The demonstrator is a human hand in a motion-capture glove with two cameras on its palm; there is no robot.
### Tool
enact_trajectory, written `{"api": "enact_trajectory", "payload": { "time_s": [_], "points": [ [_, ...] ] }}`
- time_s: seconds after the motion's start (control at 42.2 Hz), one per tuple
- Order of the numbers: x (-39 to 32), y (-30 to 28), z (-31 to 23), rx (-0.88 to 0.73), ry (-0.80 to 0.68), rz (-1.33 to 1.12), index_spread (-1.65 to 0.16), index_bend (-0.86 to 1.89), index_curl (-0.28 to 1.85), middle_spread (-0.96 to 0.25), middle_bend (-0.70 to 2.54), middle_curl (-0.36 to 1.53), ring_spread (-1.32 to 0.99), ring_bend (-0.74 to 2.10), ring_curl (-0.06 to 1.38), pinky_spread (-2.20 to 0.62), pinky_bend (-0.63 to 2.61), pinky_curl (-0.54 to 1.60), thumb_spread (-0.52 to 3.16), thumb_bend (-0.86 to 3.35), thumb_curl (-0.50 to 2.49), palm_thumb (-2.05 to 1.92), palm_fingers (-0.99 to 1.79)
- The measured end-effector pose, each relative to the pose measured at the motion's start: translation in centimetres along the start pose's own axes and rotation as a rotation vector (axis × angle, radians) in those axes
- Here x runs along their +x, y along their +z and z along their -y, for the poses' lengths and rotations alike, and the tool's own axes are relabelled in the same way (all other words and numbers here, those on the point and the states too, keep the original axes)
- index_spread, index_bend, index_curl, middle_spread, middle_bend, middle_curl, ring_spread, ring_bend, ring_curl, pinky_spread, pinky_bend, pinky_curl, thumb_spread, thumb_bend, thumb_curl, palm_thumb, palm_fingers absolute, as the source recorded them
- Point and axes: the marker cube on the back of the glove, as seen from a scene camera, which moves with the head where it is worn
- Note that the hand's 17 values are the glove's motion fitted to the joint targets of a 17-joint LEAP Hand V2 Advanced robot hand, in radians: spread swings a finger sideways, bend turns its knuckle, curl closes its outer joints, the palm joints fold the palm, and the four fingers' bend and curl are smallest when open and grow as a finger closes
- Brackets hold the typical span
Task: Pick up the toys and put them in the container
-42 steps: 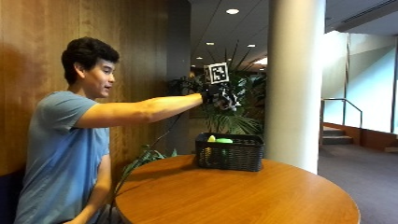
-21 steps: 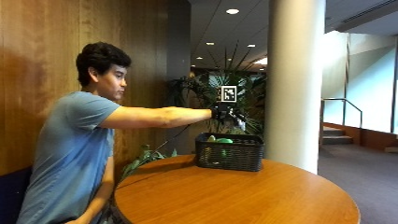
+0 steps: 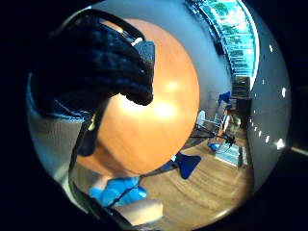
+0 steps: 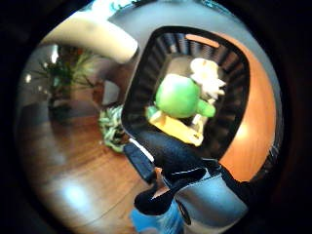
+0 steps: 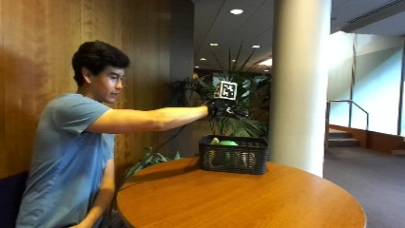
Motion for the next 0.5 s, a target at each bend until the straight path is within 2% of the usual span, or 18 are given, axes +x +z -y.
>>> {"api": "enact_trajectory", "payload": {
  "time_s": [0.071, 0.142, 0.237, 0.356, 0.427, 0.498],
  "points": [
    [1.4, 0.1, -1.9, -0.009, -0.145, -0.142, -0.25, 0.05, 0.28, 0.12, 0.10, 0.41, 0.08, 0.40, 0.34, 0.03, 1.56, 0.41, 0.99, -0.10, 0.37, -0.11, -0.31],
    [-0.1, 0.2, -2.7, -0.009, -0.175, -0.235, -0.25, 0.06, 0.26, 0.13, 0.10, 0.39, 0.09, 0.39, 0.34, 0.05, 1.53, 0.40, 0.98, -0.09, 0.35, -0.11, -0.30],
    [2.7, 0.1, -4.7, 0.009, -0.170, -0.231, -0.25, 0.07, 0.24, 0.13, 0.11, 0.36, 0.10, 0.39, 0.33, 0.06, 1.49, 0.39, 0.98, -0.09, 0.32, -0.11, -0.27],
    [7.5, 1.1, -6.7, 0.036, -0.038, -0.197, -0.25, 0.08, 0.23, 0.12, 0.13, 0.34, 0.11, 0.37, 0.33, 0.07, 1.46, 0.37, 0.99, -0.08, 0.29, -0.10, -0.24],
    [10.3, 2.0, -8.2, 0.029, -0.094, -0.221, -0.26, 0.08, 0.22, 0.12, 0.14, 0.33, 0.11, 0.36, 0.33, 0.07, 1.44, 0.36, 0.99, -0.08, 0.28, -0.10, -0.23],
    [12.4, 2.6, -9.4, 0.026, -0.072, -0.227, -0.26, 0.09, 0.21, 0.12, 0.14, 0.32, 0.11, 0.36, 0.33, 0.07, 1.42, 0.35, 0.99, -0.08, 0.27, -0.10, -0.21]
  ]
}}
